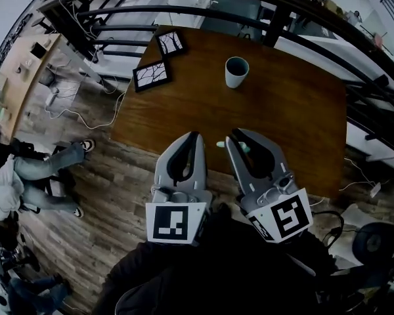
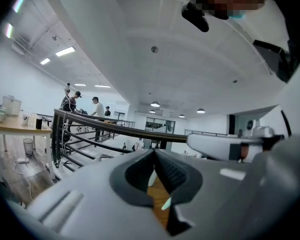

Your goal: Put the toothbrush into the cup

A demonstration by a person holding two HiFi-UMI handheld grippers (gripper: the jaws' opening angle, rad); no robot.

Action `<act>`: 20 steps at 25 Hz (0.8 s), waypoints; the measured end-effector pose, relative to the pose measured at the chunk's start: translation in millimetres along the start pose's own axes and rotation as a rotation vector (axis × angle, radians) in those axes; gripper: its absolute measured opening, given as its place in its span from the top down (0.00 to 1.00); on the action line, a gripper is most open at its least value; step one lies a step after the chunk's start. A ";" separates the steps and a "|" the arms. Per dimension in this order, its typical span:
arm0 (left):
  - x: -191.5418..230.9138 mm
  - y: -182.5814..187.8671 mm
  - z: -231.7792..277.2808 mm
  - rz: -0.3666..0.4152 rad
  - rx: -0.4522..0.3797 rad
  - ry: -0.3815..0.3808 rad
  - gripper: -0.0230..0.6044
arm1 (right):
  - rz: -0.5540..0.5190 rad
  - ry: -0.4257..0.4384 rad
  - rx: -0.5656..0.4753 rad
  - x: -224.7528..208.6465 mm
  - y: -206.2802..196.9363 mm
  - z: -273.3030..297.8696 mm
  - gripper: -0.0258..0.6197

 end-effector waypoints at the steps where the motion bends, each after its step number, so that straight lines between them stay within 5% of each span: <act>1: 5.1 2.2 7.7 -0.001 0.005 -0.015 0.95 | 0.000 -0.014 0.004 -2.5 0.4 7.4 0.89; 20: 55.2 47.5 131.9 0.002 0.030 -0.386 0.95 | -0.083 -0.363 0.012 -38.5 25.9 93.1 0.89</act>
Point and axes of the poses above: the fingertips, and each gripper's own axes: z forward along the fingers, x to its left, y out of its top, the point moved 9 cm from there along -z, backward along the fingers, and after that the axes turned 5 degrees about -z, right-handed, at the moved point
